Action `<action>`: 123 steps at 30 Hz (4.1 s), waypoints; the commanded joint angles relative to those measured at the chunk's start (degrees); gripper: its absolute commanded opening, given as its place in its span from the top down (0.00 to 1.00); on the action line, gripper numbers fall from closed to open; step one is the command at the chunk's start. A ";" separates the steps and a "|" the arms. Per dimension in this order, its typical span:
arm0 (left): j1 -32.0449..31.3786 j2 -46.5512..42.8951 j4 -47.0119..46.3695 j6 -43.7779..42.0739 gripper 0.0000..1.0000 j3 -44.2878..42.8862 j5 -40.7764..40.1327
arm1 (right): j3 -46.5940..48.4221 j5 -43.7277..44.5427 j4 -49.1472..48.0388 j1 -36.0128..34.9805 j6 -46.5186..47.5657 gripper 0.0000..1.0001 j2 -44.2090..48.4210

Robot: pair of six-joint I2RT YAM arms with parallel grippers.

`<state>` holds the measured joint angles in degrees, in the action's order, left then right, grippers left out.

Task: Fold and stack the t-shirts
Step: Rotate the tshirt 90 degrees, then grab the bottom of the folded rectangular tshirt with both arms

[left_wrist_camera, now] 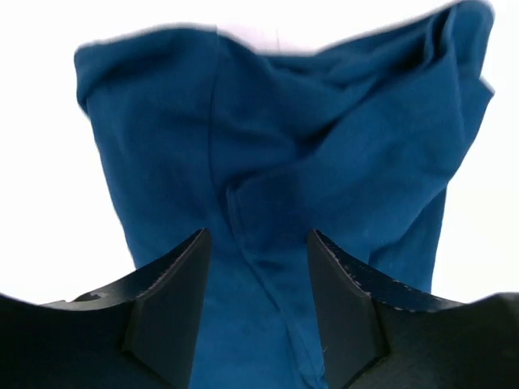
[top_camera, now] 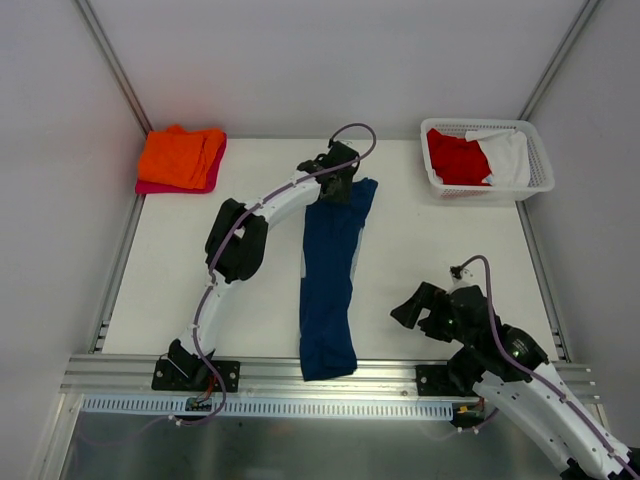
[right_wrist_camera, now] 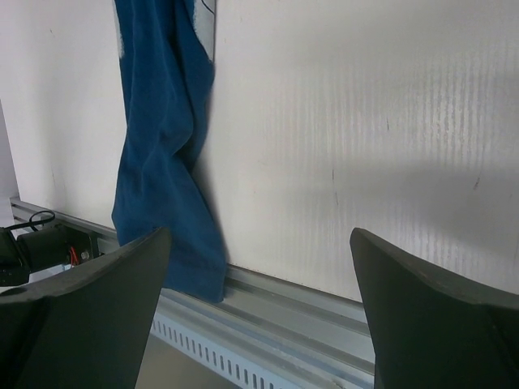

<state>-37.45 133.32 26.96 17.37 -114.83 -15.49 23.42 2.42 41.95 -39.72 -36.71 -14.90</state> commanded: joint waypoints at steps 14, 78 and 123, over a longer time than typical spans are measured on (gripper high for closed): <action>1.59 4.58 0.90 4.17 1.00 -6.82 6.43 | 2.59 1.63 11.12 0.17 -2.32 0.02 6.54; 13.99 -9.18 -17.04 6.19 0.03 -5.53 28.67 | 35.99 11.04 12.54 0.44 10.95 0.01 -24.29; -14.66 -88.16 -33.89 47.67 0.13 107.88 28.41 | -7.77 3.29 -31.58 -11.95 -12.51 0.01 -32.04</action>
<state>-49.93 41.15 -0.03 61.28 -7.73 17.69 17.12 -0.01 10.96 -49.87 -44.25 -47.13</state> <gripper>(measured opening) 0.867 0.993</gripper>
